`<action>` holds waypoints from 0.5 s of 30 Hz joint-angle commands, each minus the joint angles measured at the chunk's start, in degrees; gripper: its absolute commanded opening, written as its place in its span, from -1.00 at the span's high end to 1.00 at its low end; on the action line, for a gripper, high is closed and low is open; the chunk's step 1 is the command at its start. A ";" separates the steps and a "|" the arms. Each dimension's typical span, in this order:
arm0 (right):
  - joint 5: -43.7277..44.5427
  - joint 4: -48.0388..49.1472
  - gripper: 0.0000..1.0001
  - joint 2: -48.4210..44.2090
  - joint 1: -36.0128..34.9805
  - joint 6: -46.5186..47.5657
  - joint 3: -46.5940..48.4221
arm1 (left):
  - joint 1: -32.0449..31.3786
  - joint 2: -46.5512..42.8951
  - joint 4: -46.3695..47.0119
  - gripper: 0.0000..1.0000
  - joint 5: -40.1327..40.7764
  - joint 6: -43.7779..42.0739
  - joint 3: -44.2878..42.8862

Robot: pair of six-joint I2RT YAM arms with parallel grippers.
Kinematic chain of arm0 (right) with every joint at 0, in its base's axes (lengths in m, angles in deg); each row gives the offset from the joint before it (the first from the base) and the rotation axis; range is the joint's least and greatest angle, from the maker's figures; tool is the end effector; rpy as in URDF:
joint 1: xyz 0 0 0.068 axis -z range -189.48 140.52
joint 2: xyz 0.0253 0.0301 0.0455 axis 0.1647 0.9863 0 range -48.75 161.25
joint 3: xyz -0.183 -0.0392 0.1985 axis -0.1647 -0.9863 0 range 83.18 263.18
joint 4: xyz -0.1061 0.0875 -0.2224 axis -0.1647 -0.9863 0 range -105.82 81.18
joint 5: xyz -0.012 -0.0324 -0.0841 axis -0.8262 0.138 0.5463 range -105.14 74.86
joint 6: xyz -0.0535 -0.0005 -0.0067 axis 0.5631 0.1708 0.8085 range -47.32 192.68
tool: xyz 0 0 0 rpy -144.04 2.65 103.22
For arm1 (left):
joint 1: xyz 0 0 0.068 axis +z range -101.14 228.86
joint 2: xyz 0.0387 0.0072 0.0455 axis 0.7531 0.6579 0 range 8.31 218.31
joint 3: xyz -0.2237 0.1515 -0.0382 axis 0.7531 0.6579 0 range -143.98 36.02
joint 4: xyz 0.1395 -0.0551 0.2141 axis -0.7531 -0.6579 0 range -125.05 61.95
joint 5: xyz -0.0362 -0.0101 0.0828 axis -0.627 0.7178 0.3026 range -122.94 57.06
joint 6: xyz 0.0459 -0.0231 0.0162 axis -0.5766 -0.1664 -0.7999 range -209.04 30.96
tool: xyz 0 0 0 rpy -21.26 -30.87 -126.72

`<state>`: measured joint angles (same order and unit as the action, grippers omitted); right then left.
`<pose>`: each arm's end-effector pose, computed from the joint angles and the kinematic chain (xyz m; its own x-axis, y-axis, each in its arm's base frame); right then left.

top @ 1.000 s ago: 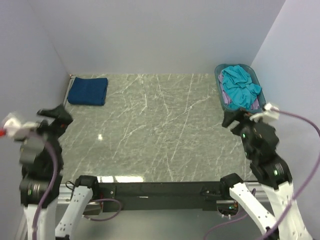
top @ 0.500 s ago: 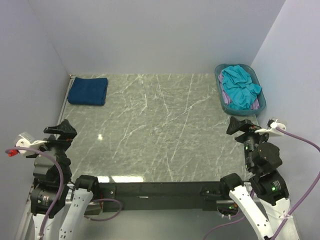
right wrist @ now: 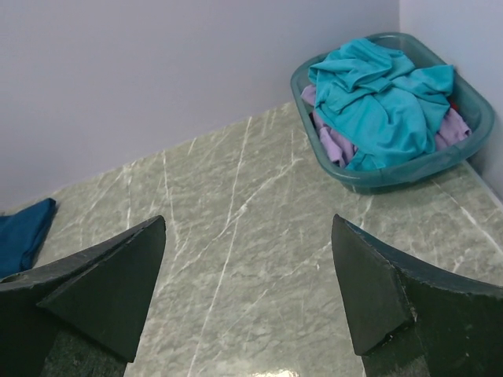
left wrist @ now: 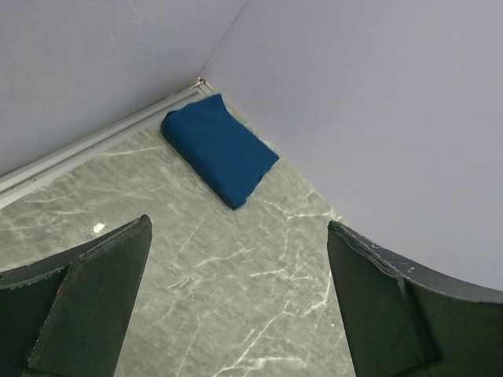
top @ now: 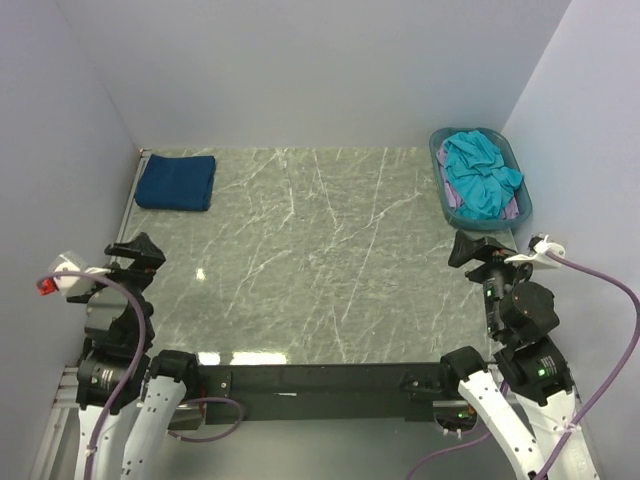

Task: Fold and stack the t-shirts
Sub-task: Reset both grippers

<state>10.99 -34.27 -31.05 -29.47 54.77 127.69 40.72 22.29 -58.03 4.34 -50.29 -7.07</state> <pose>0.0675 0.0078 0.3604 0.0540 0.3135 -0.9480 0.0948 0.9435 0.3174 0.0534 0.0141 0.3474 0.2930 -0.5450 -0.7855 -0.3890 0.6826 -0.6187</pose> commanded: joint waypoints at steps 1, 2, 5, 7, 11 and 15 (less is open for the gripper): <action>-2.22 3.39 -0.84 0.23 -0.05 0.16 -1.18 | -0.12 3.32 3.43 -0.99 -1.68 1.24 1.42; -2.75 3.30 -0.84 0.32 -0.14 -0.02 -1.53 | -0.12 4.12 3.69 -0.99 -2.55 2.38 1.78; -5.73 3.48 -0.85 1.11 -0.05 -0.19 -2.06 | -0.12 8.68 6.15 -0.99 -5.97 4.67 3.62; -8.19 2.61 -0.85 1.90 -0.05 -1.76 -1.97 | -0.12 14.55 8.17 -0.99 -8.09 6.16 4.51; -13.29 3.48 -0.85 2.43 -0.14 -3.18 -3.11 | -0.03 28.88 8.71 -0.99 -11.69 12.66 1.62; -14.88 4.09 -0.86 2.61 -0.14 -3.44 -4.34 | 0.84 45.39 12.13 -0.99 -13.80 14.25 -4.27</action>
<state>-0.82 -32.41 -29.18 -29.47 52.35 124.09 40.81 59.73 -50.71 -5.76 -39.67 -6.66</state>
